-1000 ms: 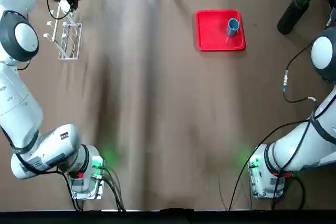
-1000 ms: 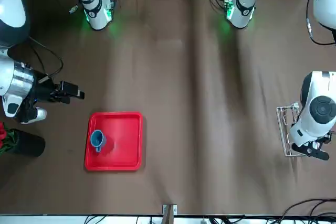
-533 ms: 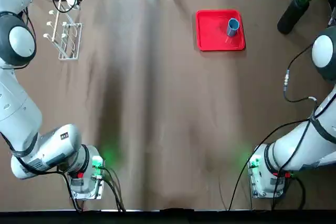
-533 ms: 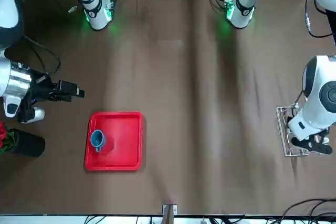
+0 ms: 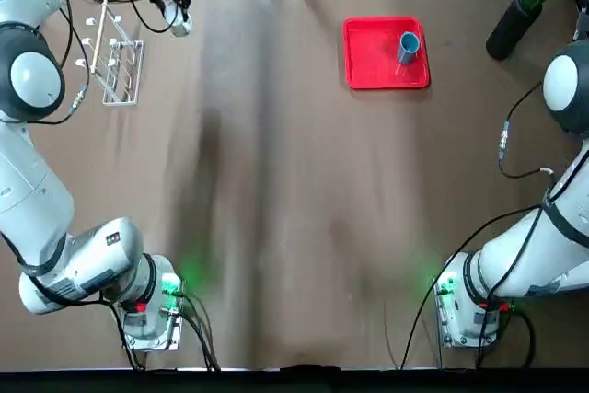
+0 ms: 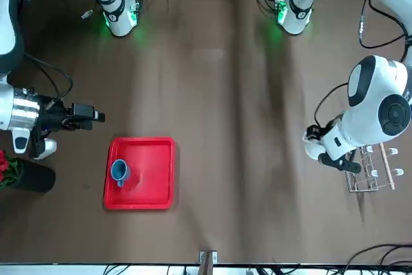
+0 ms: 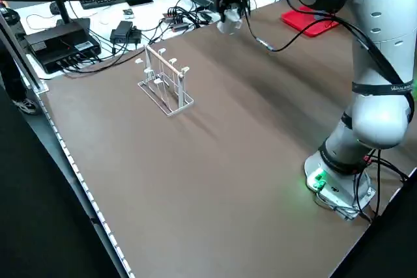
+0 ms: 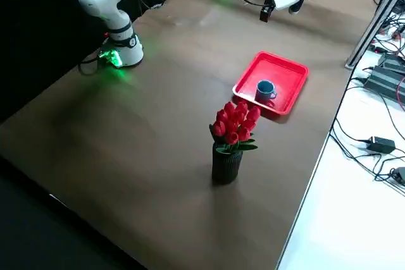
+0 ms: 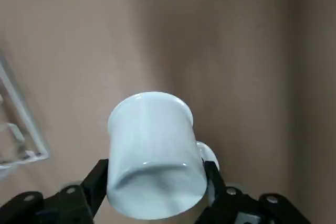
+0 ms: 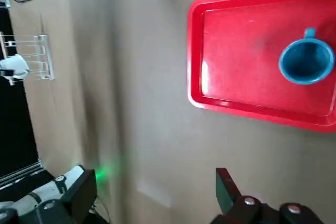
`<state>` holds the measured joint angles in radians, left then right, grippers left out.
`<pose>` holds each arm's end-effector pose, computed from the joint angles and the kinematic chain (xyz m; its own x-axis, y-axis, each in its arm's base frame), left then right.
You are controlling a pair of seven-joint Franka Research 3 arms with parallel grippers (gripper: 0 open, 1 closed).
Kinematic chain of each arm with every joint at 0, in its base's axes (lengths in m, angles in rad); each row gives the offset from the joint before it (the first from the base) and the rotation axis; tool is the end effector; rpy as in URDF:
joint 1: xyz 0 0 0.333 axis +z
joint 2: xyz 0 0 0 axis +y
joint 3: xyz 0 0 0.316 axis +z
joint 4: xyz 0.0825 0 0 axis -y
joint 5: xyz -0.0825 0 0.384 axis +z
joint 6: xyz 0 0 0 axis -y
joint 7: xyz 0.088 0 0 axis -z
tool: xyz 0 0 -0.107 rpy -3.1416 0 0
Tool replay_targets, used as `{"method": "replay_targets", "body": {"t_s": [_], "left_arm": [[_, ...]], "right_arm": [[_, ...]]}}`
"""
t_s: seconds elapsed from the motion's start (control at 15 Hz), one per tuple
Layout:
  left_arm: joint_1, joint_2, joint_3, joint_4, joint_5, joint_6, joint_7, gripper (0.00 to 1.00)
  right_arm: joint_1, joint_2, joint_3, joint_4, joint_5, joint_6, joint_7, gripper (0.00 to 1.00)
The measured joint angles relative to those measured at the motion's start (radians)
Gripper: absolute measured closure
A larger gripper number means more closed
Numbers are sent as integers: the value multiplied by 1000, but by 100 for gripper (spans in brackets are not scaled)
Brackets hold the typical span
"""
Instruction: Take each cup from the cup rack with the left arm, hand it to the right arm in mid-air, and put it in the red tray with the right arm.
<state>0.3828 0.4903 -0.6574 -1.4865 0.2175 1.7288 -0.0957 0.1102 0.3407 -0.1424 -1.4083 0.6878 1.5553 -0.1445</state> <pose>0.6555 -0.0941 0.4239 0.9692 -0.1946 -0.1512 -0.1858 -0.9801 0.0704 0.6471 0.0620 0.5173 0.9907 0.0925 -0.0996 0.0130 -0.7935 -0.6085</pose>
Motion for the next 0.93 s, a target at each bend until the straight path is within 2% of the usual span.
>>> {"method": "replay_targets", "body": {"t_s": [0.4,0.67,0.93], "left_arm": [[0,-3,-17,44,-379,-35,-183,22],[-4,-2,-18,45,-533,-41,-402,23],[-28,5,-21,44,-639,-44,-631,23]], "right_arm": [[-2,19,-1,0,116,-67,1,0],[-2,37,2,0,226,-144,-33,0],[15,40,9,0,302,-189,-43,0]]}}
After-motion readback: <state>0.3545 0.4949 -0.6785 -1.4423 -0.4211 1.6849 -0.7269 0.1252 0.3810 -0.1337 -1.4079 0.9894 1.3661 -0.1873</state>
